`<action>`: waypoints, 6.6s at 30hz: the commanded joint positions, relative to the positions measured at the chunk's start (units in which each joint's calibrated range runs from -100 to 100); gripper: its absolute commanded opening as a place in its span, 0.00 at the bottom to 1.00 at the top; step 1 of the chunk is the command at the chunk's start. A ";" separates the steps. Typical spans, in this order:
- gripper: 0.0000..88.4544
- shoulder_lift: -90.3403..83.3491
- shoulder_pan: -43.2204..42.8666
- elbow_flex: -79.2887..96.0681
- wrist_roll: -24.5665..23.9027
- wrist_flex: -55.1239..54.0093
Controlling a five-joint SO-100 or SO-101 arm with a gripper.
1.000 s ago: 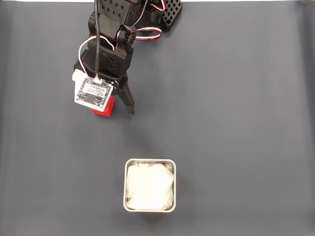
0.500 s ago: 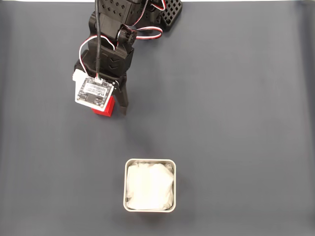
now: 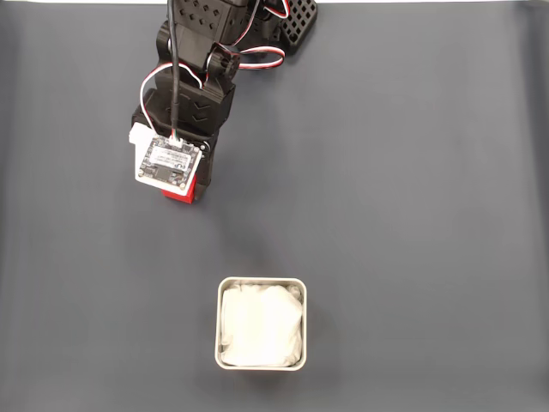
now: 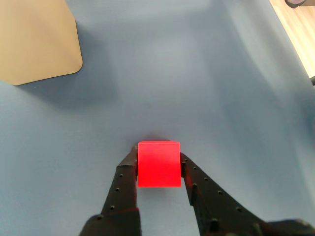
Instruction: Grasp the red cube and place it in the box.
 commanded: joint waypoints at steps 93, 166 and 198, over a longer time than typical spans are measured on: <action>0.02 17.86 -21.64 -64.27 -4.88 22.08; 0.53 28.69 -21.36 -72.21 -6.25 16.18; 0.48 26.70 -21.22 -70.02 -6.40 15.85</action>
